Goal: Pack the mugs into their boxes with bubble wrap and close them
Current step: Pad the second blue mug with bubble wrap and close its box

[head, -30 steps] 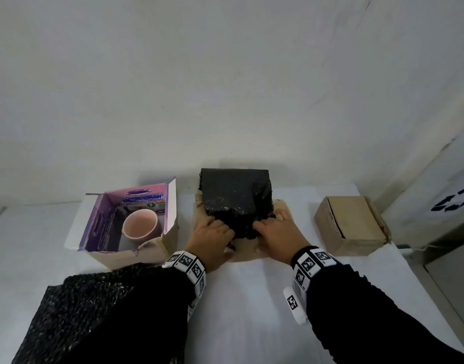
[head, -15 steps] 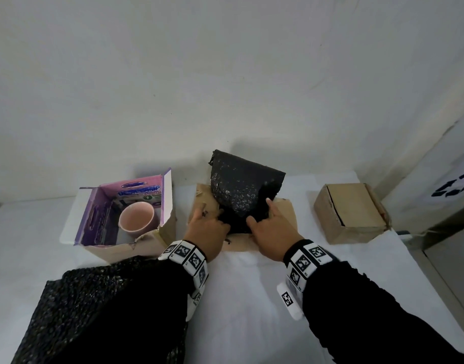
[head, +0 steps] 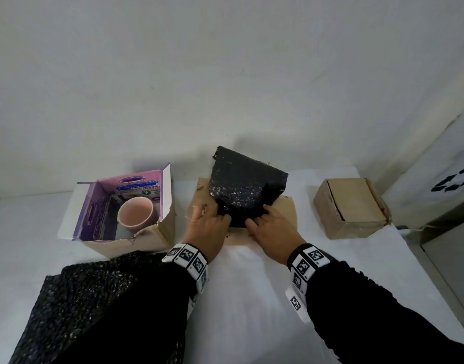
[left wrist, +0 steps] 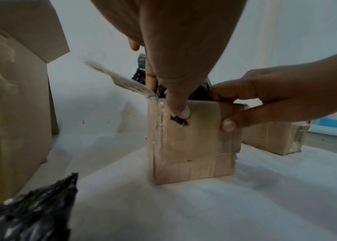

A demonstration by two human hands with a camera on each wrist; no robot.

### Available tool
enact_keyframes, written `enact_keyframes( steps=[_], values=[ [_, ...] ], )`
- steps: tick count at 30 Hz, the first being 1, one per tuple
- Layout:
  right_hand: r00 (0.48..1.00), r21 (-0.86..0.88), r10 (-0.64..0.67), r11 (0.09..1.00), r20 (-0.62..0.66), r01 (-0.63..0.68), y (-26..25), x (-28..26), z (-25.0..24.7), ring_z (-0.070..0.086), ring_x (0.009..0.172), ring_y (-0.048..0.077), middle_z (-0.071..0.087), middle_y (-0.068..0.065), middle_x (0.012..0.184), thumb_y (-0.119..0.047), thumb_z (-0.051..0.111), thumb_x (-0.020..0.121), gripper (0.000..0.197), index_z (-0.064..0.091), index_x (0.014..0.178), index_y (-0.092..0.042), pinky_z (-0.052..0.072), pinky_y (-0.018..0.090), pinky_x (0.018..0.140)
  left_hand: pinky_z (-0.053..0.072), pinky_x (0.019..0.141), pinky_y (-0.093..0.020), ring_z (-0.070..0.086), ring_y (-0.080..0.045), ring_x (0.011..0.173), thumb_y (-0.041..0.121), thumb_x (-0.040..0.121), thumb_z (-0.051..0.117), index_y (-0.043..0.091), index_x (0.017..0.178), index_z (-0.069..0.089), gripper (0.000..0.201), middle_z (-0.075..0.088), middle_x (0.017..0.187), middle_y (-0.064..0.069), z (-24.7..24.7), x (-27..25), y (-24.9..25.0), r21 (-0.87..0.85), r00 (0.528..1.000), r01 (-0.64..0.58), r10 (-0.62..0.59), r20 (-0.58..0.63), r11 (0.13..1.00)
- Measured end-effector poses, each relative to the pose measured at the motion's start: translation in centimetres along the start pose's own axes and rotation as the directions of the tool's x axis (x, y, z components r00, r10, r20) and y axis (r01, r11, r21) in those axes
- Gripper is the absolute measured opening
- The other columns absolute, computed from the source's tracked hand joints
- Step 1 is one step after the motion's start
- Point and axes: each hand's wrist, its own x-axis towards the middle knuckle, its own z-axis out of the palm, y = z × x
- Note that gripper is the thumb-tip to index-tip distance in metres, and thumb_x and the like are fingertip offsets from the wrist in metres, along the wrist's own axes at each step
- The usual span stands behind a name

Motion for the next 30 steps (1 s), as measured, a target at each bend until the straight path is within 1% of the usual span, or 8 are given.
enact_keyframes(
  steps=[6, 9, 12, 14, 17, 19, 25, 30],
  values=[
    [1.0, 0.24, -0.003, 0.971, 0.023, -0.002, 0.4, 0.1, -0.6, 0.058, 0.058, 0.02, 0.06, -0.002, 0.063, -0.039, 0.067, 0.077, 0.024, 0.055, 0.082, -0.019, 0.045, 0.029, 0.066, 0.028, 0.098, -0.043, 0.043, -0.023, 0.117, 0.057, 0.089, 0.021, 0.022, 0.092, 0.071, 0.061, 0.067, 0.097, 0.005, -0.8, 0.5, -0.1, -0.076, 0.998, -0.003, 0.007, 0.061, 0.997],
    [0.956, 0.625, 0.295, 0.748, -0.013, -0.222, 1.9, 0.3, -2.4, 0.052, 0.07, 0.011, 0.056, -0.007, 0.078, -0.047, 0.059, 0.088, 0.025, 0.052, 0.083, -0.024, 0.043, 0.026, 0.063, 0.039, 0.088, -0.036, 0.053, -0.019, 0.097, 0.06, 0.092, 0.029, 0.023, 0.083, 0.066, 0.053, 0.061, 0.093, 0.003, -1.9, 1.4, -1.4, -0.329, 0.995, 0.065, -0.084, -0.046, 0.942],
    [0.639, 0.724, 0.761, 0.501, -0.109, -0.474, 3.3, 1.4, -2.7, 0.05, 0.083, 0.014, 0.051, -0.003, 0.092, -0.04, 0.058, 0.091, 0.022, 0.047, 0.092, -0.02, 0.045, 0.028, 0.069, 0.045, 0.077, -0.032, 0.049, -0.019, 0.088, 0.05, 0.089, 0.051, 0.019, 0.091, 0.052, 0.031, 0.05, 0.1, 0.0, -2.2, 2.6, -2.6, -0.589, 0.903, 0.096, -0.318, -0.287, 0.803],
    [0.395, 0.8, 0.901, 0.101, 0.178, -0.592, 4.2, 2.8, -3.0, 0.056, 0.094, 0.023, 0.053, -0.001, 0.1, -0.046, 0.056, 0.091, 0.034, 0.044, 0.107, -0.019, 0.046, 0.035, 0.079, 0.046, 0.087, -0.038, 0.049, -0.022, 0.101, 0.048, 0.089, 0.056, 0.015, 0.112, 0.048, 0.041, 0.05, 0.114, -0.006, -1.9, 3.6, -3.0, -0.707, 0.847, 0.099, -0.432, -0.309, 0.7],
    [0.296, 0.776, 0.778, -0.354, 0.554, -0.521, 5.0, 4.2, -3.3, 0.055, 0.097, 0.023, 0.054, 0.003, 0.105, -0.048, 0.06, 0.09, 0.053, 0.038, 0.127, -0.017, 0.039, 0.031, 0.083, 0.046, 0.098, -0.042, 0.056, -0.025, 0.114, 0.048, 0.089, 0.058, 0.025, 0.141, 0.027, 0.065, 0.057, 0.127, -0.009, -2.1, 5.3, -3.3, -0.896, 0.866, 0.182, -0.498, -0.049, 0.405],
    [0.326, 0.849, 0.827, -0.299, 0.458, -0.435, 5.2, 4.8, -3.2, 0.059, 0.094, 0.021, 0.059, 0.002, 0.101, -0.033, 0.067, 0.089, 0.046, 0.042, 0.123, -0.018, 0.042, 0.027, 0.08, 0.049, 0.094, -0.042, 0.062, -0.026, 0.107, 0.042, 0.089, 0.061, 0.033, 0.141, 0.023, 0.066, 0.066, 0.115, -0.005, -2.1, 5.8, -3.4, -0.929, 0.872, 0.199, -0.49, 0.023, 0.312],
    [0.46, 0.942, 0.887, 0.188, -0.04, -0.28, 4.0, 4.2, -2.7, 0.059, 0.091, 0.009, 0.056, -0.003, 0.104, 0.009, 0.061, 0.08, 0.043, 0.046, 0.105, -0.023, 0.047, 0.019, 0.069, 0.046, 0.081, -0.029, 0.056, -0.019, 0.095, 0.015, 0.08, 0.072, 0.024, 0.11, 0.052, 0.037, 0.056, 0.109, 0.003, -1.2, 4.6, -3.2, -0.842, 0.903, 0.136, -0.415, -0.112, 0.523],
    [0.653, 0.816, 0.743, 0.464, -0.147, -0.344, 2.7, 2.1, -1.4, 0.051, 0.089, 0.007, 0.044, -0.002, 0.109, 0.015, 0.046, 0.071, 0.05, 0.056, 0.101, -0.023, 0.047, 0.017, 0.074, 0.043, 0.102, -0.042, 0.044, -0.025, 0.12, 0.019, 0.08, 0.07, 0.033, 0.144, 0.035, 0.074, 0.044, 0.134, -0.003, 0.8, 3.8, -2.7, -0.694, 0.975, 0.156, -0.22, -0.004, 0.703]
  ],
)
